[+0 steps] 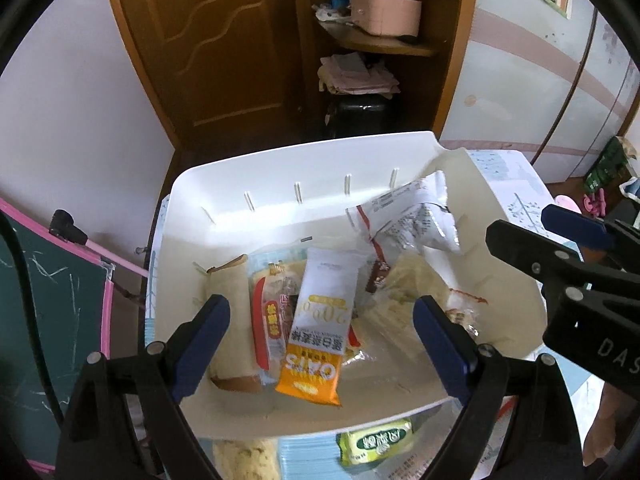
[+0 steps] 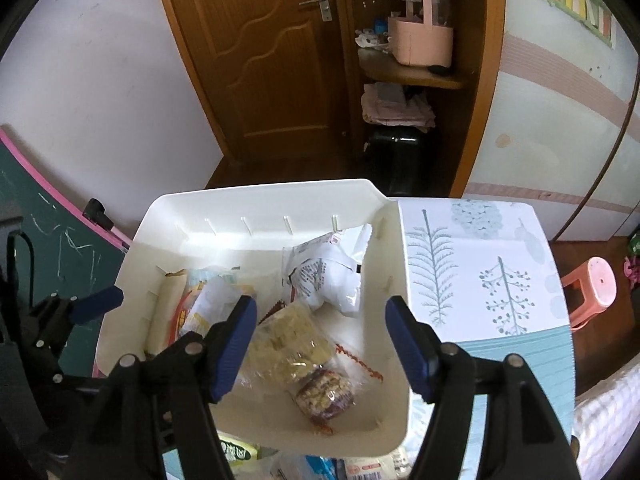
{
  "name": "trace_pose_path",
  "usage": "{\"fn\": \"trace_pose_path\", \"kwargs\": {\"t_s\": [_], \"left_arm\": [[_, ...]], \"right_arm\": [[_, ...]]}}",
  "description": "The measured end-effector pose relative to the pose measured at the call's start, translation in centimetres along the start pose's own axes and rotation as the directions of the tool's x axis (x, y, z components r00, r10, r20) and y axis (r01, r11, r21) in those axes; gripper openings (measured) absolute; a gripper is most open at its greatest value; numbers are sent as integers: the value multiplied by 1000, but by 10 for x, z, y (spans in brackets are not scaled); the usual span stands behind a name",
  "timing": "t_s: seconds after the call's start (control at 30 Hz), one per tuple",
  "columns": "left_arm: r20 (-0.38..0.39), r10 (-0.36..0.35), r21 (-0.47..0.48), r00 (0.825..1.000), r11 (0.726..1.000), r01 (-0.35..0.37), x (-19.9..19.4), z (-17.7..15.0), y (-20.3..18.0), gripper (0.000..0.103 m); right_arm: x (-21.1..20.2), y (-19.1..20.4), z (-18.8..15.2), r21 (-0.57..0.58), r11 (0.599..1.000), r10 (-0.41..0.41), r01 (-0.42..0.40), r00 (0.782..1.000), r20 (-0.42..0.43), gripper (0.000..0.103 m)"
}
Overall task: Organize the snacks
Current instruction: 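Withdraw both grippers from the bin back over the table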
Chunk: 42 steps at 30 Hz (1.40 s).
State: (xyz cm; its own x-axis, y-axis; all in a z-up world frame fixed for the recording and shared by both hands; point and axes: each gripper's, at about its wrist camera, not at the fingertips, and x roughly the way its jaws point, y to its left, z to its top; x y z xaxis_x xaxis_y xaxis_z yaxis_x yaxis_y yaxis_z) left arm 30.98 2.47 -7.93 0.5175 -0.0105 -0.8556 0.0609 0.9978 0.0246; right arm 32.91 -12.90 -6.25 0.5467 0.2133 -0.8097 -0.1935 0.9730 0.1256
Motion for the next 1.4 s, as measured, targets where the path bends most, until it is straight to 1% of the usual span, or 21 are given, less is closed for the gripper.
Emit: {"fn": "trace_pose_path", "kwargs": {"t_s": [0.2,0.47,0.67,0.87,1.03,1.13,1.23,1.4], "left_arm": [[36,2,24,999,1000,-3,-31,-9,-10,92],[88,-10,54,996,999,6,-81,-25,-25,93],[143,-18,103,990,995,3,-118,-44,-42,93],[174,-41,161,984,987,13,-144,-65,-63,93],[177,-72,207,981,978,35,-153,-82,-81,93],[167,-88,229,982,972,48,-149,-90,-90,93],[144,-97,251,985,966,58,-141,-101,-99,93],[95,-109,261,989,962,81,-118,-118,-102,93]], "right_arm": [[-26,-1,-7,-18,1000,-3,3,1000,22,67],[-76,-8,-25,-25,1000,-6,8,997,75,67],[-113,-16,-45,-27,1000,-8,11,994,107,67],[-140,-27,-69,-37,999,-22,27,991,128,67],[-151,-37,-88,-37,999,-18,23,992,125,67],[-153,-43,-99,-40,999,-20,25,993,120,67],[-151,-48,-110,-51,998,-38,45,992,117,67],[-135,-57,-128,-75,994,-77,84,993,87,67]]}}
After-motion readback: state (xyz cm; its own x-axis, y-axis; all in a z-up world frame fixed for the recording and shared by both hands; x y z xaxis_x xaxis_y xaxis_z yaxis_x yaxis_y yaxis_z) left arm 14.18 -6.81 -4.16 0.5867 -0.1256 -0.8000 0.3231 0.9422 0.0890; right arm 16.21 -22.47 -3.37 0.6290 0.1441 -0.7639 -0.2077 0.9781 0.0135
